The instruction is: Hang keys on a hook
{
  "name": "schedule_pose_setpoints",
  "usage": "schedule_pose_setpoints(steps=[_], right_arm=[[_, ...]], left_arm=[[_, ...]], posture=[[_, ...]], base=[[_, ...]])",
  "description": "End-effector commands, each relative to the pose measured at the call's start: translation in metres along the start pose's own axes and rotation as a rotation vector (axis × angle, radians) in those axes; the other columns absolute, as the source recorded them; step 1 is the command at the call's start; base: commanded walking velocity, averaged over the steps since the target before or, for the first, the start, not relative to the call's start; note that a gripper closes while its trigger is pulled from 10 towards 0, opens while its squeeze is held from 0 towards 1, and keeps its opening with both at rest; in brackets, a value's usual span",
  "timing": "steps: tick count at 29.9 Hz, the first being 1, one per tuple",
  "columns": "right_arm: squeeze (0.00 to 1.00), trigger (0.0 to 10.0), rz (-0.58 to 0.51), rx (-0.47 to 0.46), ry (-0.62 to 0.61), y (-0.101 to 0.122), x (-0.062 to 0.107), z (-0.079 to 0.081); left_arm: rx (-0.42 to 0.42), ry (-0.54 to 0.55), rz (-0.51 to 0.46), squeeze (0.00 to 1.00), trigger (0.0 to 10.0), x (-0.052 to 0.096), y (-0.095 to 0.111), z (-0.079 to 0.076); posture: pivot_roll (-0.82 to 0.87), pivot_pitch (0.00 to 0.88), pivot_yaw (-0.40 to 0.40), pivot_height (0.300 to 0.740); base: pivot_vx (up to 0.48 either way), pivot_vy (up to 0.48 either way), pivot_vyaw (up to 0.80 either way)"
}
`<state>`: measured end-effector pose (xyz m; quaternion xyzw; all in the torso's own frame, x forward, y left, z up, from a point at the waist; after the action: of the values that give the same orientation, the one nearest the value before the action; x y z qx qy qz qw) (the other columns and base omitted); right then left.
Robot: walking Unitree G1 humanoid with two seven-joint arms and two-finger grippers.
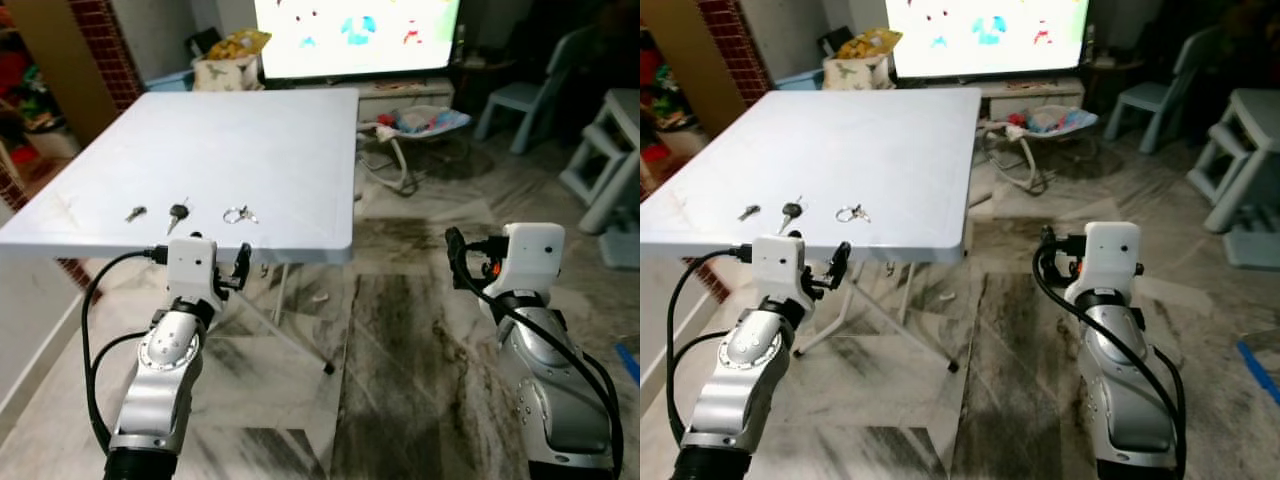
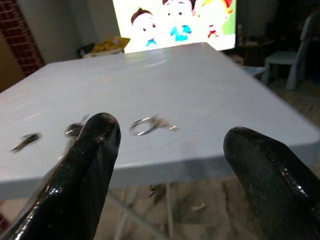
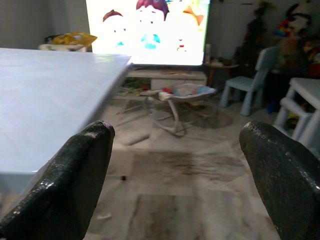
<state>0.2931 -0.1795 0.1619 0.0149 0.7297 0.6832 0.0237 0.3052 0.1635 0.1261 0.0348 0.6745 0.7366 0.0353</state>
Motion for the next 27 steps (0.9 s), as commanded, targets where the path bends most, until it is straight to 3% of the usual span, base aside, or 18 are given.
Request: schedule_pose_setpoints(steps=[1,14,19,27], right_arm=[[0.00,10.0,-0.027,0.012,0.032,0.0079,-0.0031,0.0079],[0.00,10.0,-0.036,0.014,0.030,0.0104,-0.0060,0.0091],[0.00,10.0,-0.036,-0.036,0.029,0.0107,-0.0061,0.0090],[0.00,10.0,-0.048,-0.016,0.058,0.0138,-0.0090,0.0143]], left_arm=[[-0.003,-0.005,-0.007,0.00,10.0,0.0018,0.0029,0.0038],[-0.001,-0.009,-0.005,0.00,10.0,0.0036,0.0015,0.0012],[0.023,-0.008,-0.011,0.00,10.0,0.0040,0.0019,0.0006],[0.046,0.004,-0.020,0.00,10.0,0.0043,0.0032,0.0033]], posture=[[-0.06,0.000,0.071,0.740],[-0.06,0.000,0.068,0.740],[-0.06,0.000,0.063,0.740],[-0.06,0.000,0.051,0.740]], base=[[0.000,0.000,0.80],[0.000,0.000,0.78],[0.000,0.000,0.00],[0.000,0.000,0.00]])
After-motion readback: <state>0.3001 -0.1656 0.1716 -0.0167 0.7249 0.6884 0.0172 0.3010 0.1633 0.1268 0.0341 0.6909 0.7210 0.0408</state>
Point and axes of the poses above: a point about 5 cm out from each wrist's last joint towards the gripper, its own x axis pointing back from the gripper into the wrist, its own y axis along the axis of the wrist's last joint, z = x × y, the point moved 1 cm from there along -x, pointing out of the wrist towards the gripper, and after that the axes turned 1 degree about x, right-handed, at the moved point
